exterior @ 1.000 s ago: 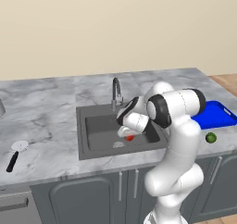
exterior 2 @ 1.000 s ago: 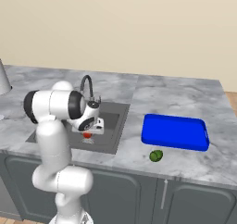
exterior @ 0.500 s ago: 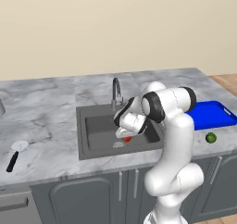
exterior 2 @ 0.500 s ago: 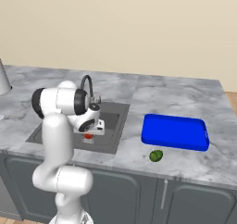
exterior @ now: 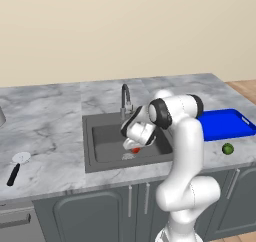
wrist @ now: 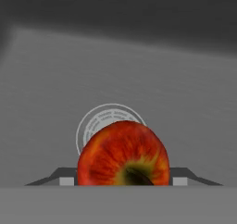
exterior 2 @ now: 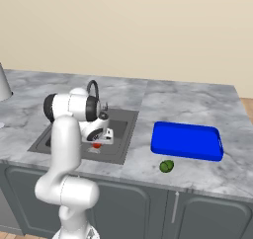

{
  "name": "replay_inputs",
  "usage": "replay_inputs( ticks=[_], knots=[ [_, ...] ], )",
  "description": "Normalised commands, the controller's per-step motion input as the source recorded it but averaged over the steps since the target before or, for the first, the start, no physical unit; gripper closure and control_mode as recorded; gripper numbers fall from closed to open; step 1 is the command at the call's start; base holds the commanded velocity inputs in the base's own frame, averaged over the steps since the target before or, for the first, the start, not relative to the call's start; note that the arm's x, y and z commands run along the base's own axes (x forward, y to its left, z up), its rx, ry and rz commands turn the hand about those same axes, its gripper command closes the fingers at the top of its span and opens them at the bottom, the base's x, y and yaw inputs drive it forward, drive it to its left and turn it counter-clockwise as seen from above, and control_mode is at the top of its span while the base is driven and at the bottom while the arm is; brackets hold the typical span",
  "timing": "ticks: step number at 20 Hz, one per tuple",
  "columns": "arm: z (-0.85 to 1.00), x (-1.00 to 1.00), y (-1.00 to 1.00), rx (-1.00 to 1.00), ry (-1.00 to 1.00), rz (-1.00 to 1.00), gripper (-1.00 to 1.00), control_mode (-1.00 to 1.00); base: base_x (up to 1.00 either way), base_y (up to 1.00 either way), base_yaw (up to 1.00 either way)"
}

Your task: Pick up all produce items and place them in the sink. Turn on the sink faucet to wash them. Then turn the sink off and put them in the tray.

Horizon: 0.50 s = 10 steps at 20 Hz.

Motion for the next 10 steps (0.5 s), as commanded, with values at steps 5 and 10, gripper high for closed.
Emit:
replay_inputs(
  ticks=[5, 10],
  knots=[
    [-0.25, 0.35, 0.01, 0.0, 0.0, 0.0, 1.0, -1.0, 0.0, 0.0, 0.0],
    [-0.26, 0.37, 0.0, 0.0, 0.0, 0.0, 1.0, -1.0, 0.0, 0.0, 0.0]
  ],
)
